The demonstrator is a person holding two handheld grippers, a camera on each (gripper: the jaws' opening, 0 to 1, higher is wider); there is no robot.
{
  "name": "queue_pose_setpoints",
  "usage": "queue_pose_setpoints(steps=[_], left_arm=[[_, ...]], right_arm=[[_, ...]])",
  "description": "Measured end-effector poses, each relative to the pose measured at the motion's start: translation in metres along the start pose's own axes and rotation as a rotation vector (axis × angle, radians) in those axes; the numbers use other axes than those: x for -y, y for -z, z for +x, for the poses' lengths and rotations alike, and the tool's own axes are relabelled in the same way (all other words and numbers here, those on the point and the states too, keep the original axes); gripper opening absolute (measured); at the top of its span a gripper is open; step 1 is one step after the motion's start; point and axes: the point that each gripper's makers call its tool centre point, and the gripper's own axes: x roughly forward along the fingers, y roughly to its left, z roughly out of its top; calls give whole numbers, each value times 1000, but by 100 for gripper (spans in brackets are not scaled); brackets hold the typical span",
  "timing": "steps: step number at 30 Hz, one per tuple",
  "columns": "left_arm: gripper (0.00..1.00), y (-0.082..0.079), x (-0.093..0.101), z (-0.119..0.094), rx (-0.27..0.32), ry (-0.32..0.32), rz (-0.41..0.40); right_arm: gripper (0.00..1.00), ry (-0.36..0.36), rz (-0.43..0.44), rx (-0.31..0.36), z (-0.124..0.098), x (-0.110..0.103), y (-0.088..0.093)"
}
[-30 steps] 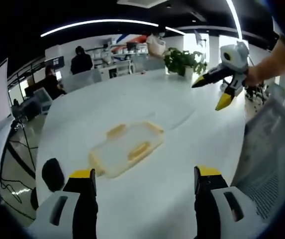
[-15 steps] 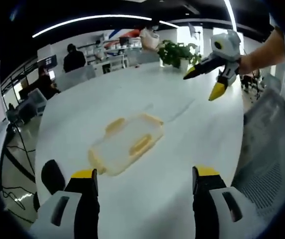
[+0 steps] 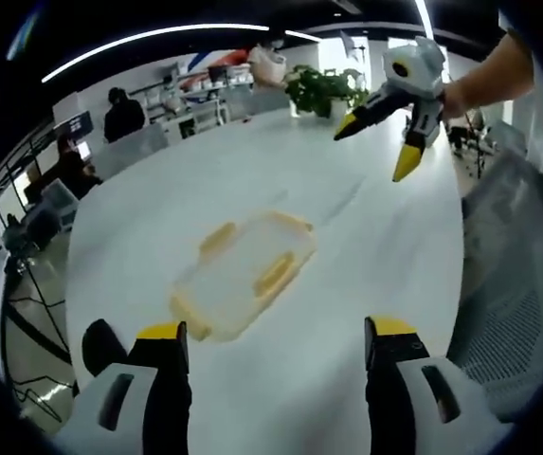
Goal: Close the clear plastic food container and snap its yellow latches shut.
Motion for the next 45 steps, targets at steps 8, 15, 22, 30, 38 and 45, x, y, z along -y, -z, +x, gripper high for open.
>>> queue_pose_setpoints(steps=[8, 15, 22, 30, 38, 45], left_arm=[[73, 3, -12, 4, -23, 6, 45], [72, 7, -18, 8, -51, 17, 90], [71, 12, -21, 12, -81, 43, 139], [71, 14, -28, 17, -104, 62, 166], [71, 15, -30, 21, -127, 86, 205], [68, 21, -35, 24, -168, 103, 267]], right_arm=[[66, -22, -32, -28, 7, 3, 2], [65, -49, -56, -57, 14, 4, 3], [61, -65, -96, -87, 22, 7, 0], [59, -83, -126, -103, 31, 13, -5], [60, -105, -168, -132, 39, 14, -7], [59, -128, -181, -151, 47, 17, -8]])
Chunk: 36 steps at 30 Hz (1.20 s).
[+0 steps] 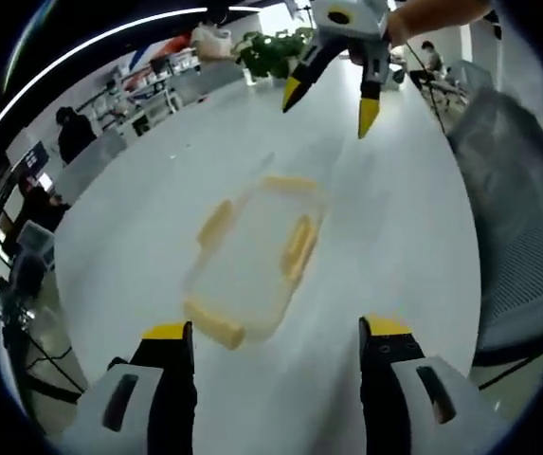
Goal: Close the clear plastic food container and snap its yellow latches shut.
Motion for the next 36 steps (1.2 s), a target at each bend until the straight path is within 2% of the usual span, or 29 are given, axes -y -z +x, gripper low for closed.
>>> queue_pose_setpoints(steps=[5, 24, 36], left_arm=[[67, -2, -7, -1, 6, -4, 11], [66, 7, -17, 7, -28, 15, 61], [66, 10, -26, 12, -49, 36, 124]], right_arm=[[59, -16, -11, -10, 5, 4, -1], [58, -87, -66, -51, 25, 3, -4], [58, -113, -90, -64, 37, 8, -7]])
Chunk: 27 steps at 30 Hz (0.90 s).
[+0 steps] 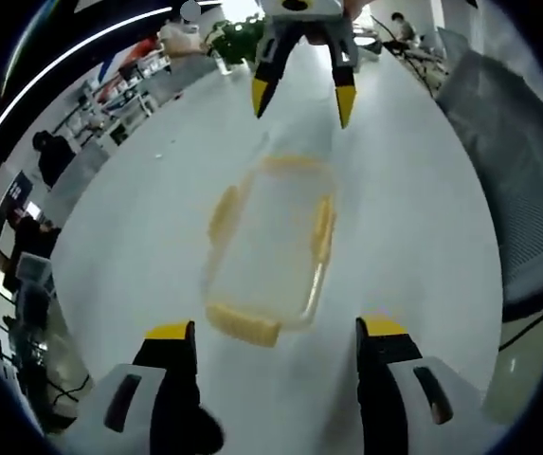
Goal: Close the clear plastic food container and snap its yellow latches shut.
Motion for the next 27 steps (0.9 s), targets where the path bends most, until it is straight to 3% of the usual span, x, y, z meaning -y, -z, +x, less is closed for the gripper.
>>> queue_pose_setpoints(steps=[19, 27], left_arm=[[65, 5, -17, 13, -34, 35, 49], [65, 12, -12, 19, -78, 99, 91]], right_arm=[[58, -39, -14, -33, 20, 4, 4], [57, -57, -18, -48, 27, 6, 8]])
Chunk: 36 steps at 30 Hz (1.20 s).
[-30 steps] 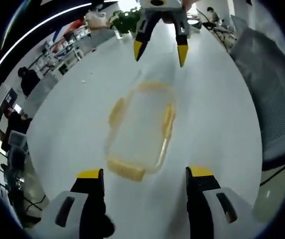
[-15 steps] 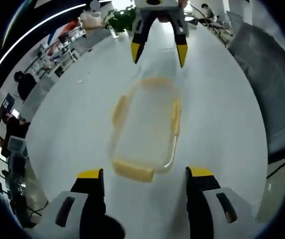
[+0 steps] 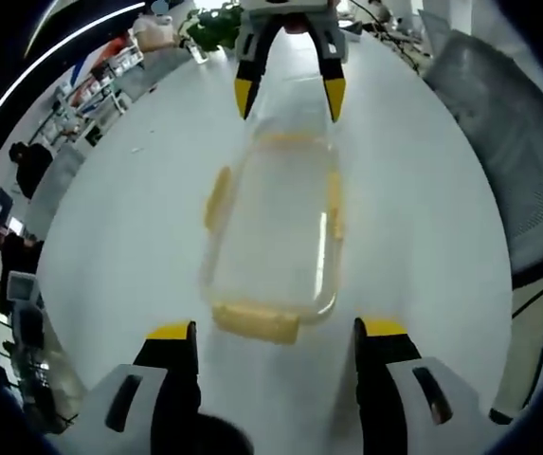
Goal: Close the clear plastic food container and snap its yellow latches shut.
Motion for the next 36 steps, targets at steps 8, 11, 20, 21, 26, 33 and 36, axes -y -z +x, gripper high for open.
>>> queue_pose_setpoints(steps=[8, 11, 20, 21, 26, 33, 36], left_arm=[[64, -3, -6, 3, 4, 18, 2], [64, -3, -7, 5, 4, 36, -3], [60, -1, -2, 7, -14, 110, -2], [59, -1, -2, 7, -14, 115, -2], [60, -1, -2, 7, -17, 126, -17], [57, 0, -3, 8, -15, 142, -17], [56, -1, -4, 9, -13, 147, -19]], right_arm=[[55, -15, 9, -7, 3, 1, 2], [54, -21, 7, -12, 4, 1, 2], [54, -33, 5, -12, 9, 0, -1], [54, -33, -1, -13, 10, 0, -2], [53, -46, -12, -24, 15, -1, -2], [53, -54, -18, -45, 20, -1, -1], [53, -54, -18, -53, 21, 0, 0]])
